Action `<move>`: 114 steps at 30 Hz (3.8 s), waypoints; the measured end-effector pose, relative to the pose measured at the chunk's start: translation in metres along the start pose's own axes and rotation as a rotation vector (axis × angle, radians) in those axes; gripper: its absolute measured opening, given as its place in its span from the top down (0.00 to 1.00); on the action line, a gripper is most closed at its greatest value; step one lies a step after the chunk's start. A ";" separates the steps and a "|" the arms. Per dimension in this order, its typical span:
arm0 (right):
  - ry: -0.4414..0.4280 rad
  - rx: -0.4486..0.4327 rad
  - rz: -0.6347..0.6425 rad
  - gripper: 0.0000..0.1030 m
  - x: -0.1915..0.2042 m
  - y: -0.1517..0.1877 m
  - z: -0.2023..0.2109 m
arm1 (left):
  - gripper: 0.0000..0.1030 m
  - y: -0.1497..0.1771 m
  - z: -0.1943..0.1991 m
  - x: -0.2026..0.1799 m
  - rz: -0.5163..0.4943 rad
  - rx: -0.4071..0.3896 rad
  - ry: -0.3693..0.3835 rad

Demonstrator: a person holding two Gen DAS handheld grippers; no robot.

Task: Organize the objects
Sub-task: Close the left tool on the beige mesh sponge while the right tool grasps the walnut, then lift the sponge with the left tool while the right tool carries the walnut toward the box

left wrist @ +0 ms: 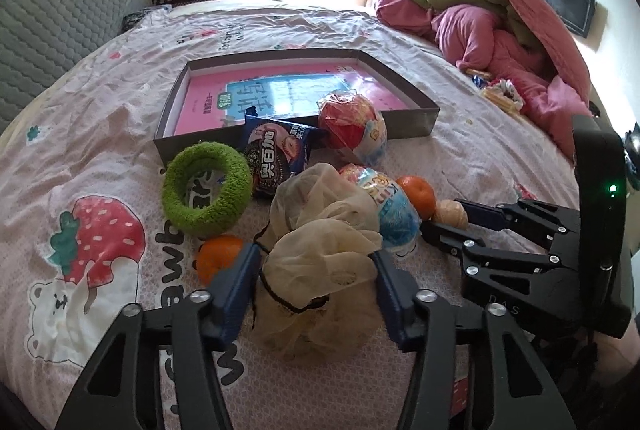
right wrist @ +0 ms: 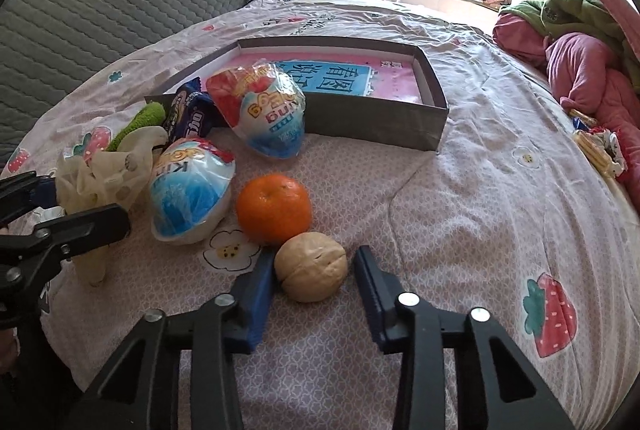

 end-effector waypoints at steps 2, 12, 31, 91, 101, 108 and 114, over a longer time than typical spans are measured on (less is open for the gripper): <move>-0.006 -0.002 0.008 0.66 0.002 0.001 0.000 | 0.58 0.001 -0.002 0.000 0.003 0.011 0.005; -0.036 -0.026 0.006 0.66 0.005 0.002 0.003 | 0.79 0.003 0.000 0.001 0.007 0.002 0.030; -0.014 -0.134 0.035 0.66 0.008 -0.009 0.027 | 0.82 -0.009 0.023 -0.001 0.019 -0.069 0.059; 0.002 -0.273 0.027 0.66 -0.004 -0.067 0.035 | 0.82 -0.064 0.002 0.029 0.069 -0.142 0.011; 0.010 -0.295 0.043 0.66 -0.007 -0.087 0.024 | 0.82 -0.089 -0.006 0.045 0.095 -0.172 0.003; 0.025 -0.322 0.051 0.66 -0.013 -0.103 0.015 | 0.82 -0.109 -0.011 0.055 0.092 -0.193 -0.014; 0.031 -0.344 0.070 0.66 -0.014 -0.116 0.008 | 0.82 -0.118 -0.019 0.066 0.086 -0.200 -0.022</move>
Point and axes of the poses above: each gripper's, at about its wrist camera, not at the fingertips, and z roughly against the way its jaws point, x to its left, y to its underside, the point moved 3 cm from there along -z, roughly the way its jaws point, and after that the axes turned 15 degrees about -x, right-handed, at the moved point
